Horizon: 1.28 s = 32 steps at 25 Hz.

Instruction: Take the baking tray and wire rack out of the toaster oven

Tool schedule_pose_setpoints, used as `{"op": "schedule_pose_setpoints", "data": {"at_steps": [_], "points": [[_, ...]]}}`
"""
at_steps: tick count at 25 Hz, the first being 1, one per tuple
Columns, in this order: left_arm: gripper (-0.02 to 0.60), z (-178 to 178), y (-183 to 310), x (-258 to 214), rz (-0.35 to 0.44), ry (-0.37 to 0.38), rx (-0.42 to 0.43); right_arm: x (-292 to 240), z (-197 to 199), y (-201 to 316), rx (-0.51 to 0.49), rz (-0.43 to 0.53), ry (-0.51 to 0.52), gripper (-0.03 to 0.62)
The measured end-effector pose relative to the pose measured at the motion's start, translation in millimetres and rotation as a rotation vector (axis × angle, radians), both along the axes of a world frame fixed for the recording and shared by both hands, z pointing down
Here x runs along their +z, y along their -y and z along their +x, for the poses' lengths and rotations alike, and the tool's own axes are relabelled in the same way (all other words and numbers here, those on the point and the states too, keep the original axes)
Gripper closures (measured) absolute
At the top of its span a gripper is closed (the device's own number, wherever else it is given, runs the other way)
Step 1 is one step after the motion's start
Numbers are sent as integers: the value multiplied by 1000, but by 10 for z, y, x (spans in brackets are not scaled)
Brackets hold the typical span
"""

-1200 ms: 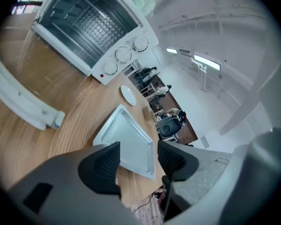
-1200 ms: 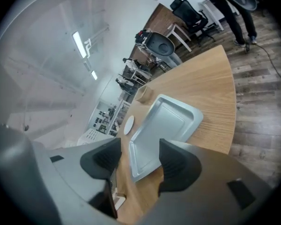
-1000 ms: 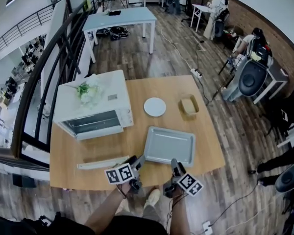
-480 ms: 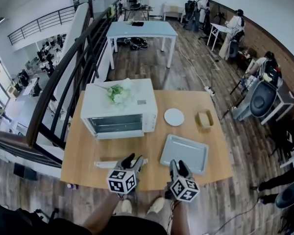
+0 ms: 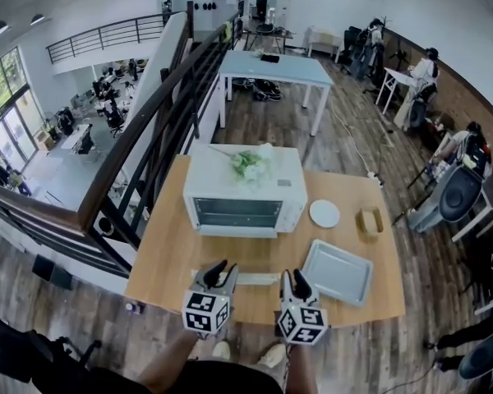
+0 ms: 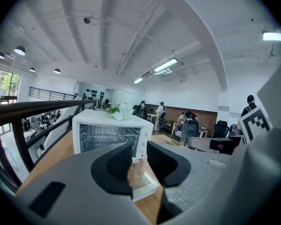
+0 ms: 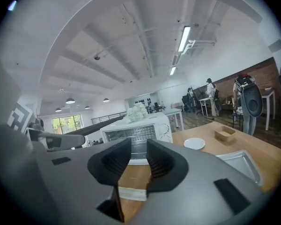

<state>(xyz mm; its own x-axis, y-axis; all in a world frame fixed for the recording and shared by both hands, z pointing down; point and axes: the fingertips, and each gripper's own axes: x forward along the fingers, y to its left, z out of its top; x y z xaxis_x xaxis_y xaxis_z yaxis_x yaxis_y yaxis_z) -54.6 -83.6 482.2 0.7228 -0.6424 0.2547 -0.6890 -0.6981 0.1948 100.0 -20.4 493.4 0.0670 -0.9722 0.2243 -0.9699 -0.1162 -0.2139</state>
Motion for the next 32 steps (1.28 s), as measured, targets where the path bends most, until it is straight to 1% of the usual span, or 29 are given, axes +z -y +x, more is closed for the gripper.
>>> {"op": "schedule_pose_setpoints", "data": {"at_steps": [4,7,11,15,18,22,25,32], "points": [[503,-426,0,-122,54,10,-43,-30,-493,118,-80,29,-65,520],[520,-711,11,-190,77,13,-78,-122,-816,173,-115,42,-86,540],[569,-1000,-11,-171,80,18,-101,-125,-1126,227,-131,67,-99,582],[577,-1181,-29,-189,83,17,-112,-96,-1356,250,-155,70,-101,594],[578,-1273,-13,-194,94,20,-118,-125,-1464,271,-166,72,-113,594],[578,-1314,32,-148,91,18,-119,-102,-1498,311,-166,75,-119,594],[578,-1292,34,-157,103,36,-121,-142,-1469,310,-159,82,-121,594],[578,-1220,50,-115,94,28,-102,-94,-1411,293,-143,64,-121,594]]}}
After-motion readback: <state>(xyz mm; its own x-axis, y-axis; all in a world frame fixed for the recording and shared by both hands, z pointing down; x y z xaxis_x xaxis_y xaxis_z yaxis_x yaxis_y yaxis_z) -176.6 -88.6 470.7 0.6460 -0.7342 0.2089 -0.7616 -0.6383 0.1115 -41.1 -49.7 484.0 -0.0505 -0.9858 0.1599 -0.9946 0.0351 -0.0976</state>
